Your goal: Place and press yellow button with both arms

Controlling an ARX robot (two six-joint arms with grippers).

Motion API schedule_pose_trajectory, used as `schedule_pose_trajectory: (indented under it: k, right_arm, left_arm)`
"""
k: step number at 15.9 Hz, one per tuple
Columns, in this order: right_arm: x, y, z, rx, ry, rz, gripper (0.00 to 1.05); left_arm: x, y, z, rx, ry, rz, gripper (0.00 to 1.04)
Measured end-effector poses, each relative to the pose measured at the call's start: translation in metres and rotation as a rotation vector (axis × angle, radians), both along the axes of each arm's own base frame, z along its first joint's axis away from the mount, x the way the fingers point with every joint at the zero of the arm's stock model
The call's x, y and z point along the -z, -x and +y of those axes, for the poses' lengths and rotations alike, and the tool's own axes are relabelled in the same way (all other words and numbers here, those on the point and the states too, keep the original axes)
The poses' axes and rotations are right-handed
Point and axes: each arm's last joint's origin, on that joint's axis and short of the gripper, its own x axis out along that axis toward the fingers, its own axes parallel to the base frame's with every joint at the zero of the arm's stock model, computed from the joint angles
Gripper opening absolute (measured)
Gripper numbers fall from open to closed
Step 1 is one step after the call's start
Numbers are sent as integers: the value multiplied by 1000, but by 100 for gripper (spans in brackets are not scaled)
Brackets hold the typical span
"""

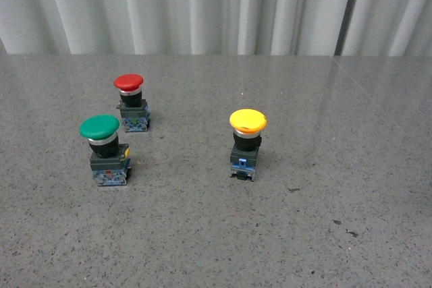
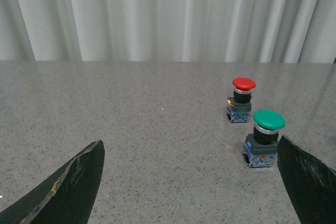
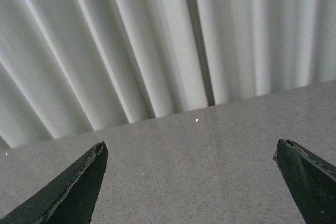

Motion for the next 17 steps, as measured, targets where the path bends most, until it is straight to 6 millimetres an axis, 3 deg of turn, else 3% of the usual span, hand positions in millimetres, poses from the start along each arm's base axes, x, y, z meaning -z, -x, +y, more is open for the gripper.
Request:
schedule_pose_trajectory:
  k: [2,4,6,7,9,10,11,12,17]
  right_arm:
    - [7,-51,20,-81,23,101,98]
    - [9,-64,28,-106,27,117,98]
    - [25,-89,62,-201,38,178,98]
    - [39,-92,82,-258,48,225,98]
    - [51,-91,102,-317,55,262,98]
    - [52,-82,126,-393,66,268,70]
    - [62,-77,146,-456,101,290,26]
    - [68,-70,162,-522,145,289,2]
    - [83,-68,168,-553,181,334,2]
  left_arm:
    - [0,0,0,0,0,0,98]
    - [0,0,0,0,0,0,98]
    - [0,0,0,0,0,0,98]
    - [0,0,0,0,0,0,98]
    - [0,0,0,0,0,0,98]
    - [0,0,0,0,0,0,98]
    - [0,0,0,0,0,0,98]
    - [0,0,0,0,0,0,98]
    - [0,0,0,0,0,0,98]
